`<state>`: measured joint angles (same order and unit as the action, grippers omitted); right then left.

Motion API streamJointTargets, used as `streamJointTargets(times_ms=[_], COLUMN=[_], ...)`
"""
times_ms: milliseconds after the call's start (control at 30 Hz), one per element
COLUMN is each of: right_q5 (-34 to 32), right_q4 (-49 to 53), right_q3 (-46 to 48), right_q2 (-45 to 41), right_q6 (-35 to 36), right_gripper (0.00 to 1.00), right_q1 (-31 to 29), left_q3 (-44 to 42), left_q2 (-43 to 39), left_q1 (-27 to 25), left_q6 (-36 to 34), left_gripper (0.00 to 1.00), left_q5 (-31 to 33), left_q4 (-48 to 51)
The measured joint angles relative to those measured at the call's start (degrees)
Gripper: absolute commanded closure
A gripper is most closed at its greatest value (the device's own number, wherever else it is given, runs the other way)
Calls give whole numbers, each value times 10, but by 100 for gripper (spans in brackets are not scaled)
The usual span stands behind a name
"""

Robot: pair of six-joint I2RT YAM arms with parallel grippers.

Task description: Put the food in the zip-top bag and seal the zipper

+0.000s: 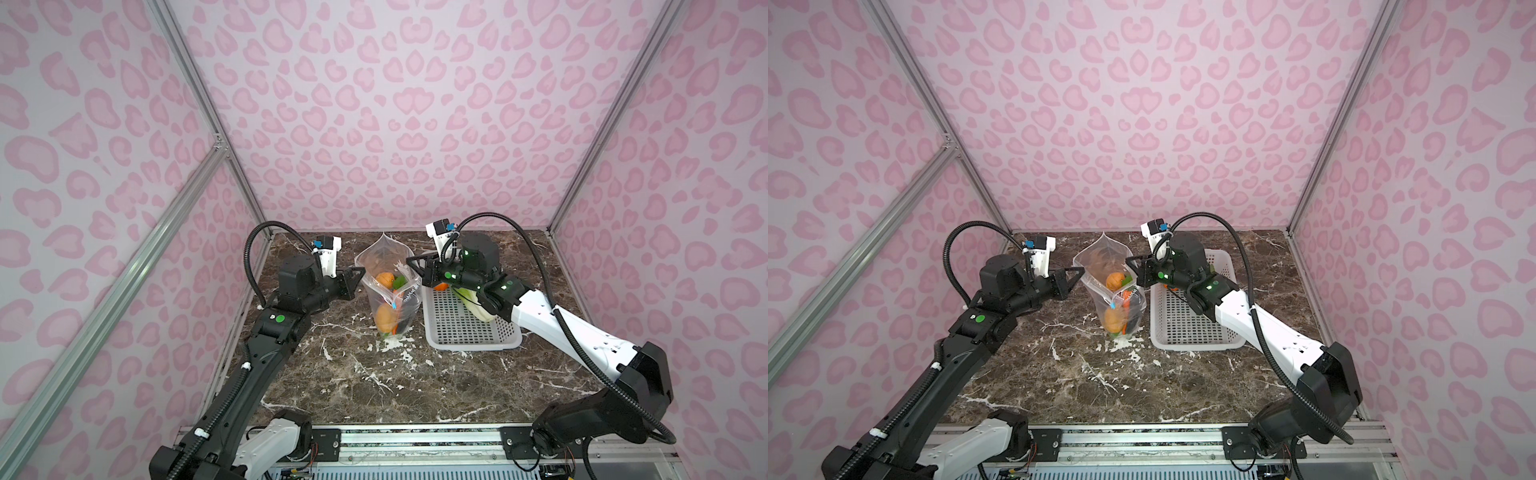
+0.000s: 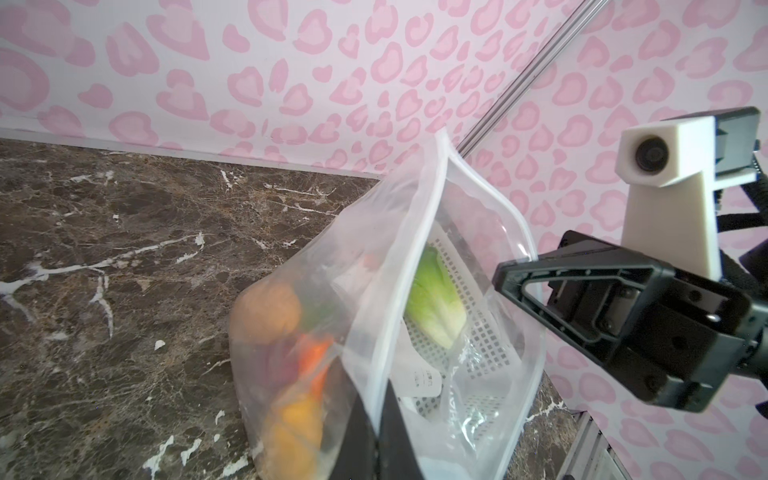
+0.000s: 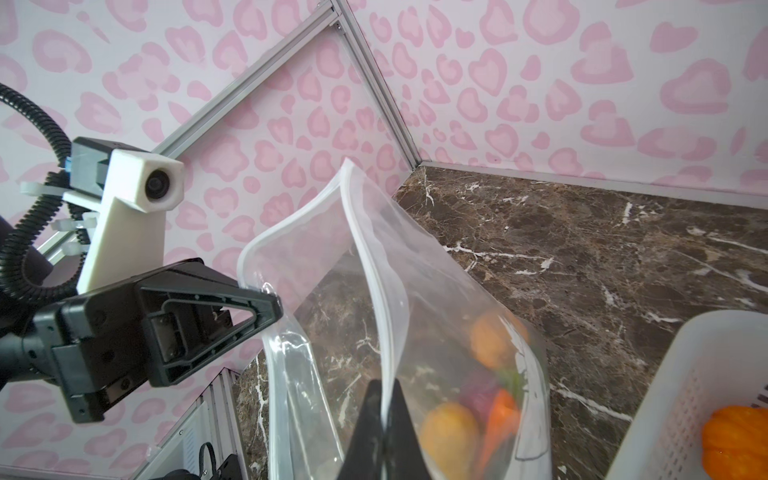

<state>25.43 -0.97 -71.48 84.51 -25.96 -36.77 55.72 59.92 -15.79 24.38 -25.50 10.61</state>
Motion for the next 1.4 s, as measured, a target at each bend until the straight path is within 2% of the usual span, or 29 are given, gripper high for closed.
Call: streamJointTargets(times_ms=[333,500,667,800,867,1167,1400], right_q5=[1,14,15,3,-5,-78,-123], right_q4=[0,6,29,48,59,143,235], right_q3=[2,11,14,14,14,-13,-69], right_q2=[31,59,74,71,64,39,90], right_q6=[-7,-17,-19,-11,-3,73,122], right_gripper=[100,100,86,62,53,39,33], right_q1=[5,5,6,10,16,59,122], left_q3=[-6,-10,-10,-10,-10,-10,-10], left_q2=[-75,-70,-24,9,14,13,25], left_q1=[6,7,7,5,4,-3,-14], left_q6=[-17,-21,-8,1,6,7,11], left_gripper=[97,97,98,98,98,98,98], left_q5=[4,9,-16,-47,-55,-62,-65], left_q4=[-4,-7,-14,-16,-16,-17,-17])
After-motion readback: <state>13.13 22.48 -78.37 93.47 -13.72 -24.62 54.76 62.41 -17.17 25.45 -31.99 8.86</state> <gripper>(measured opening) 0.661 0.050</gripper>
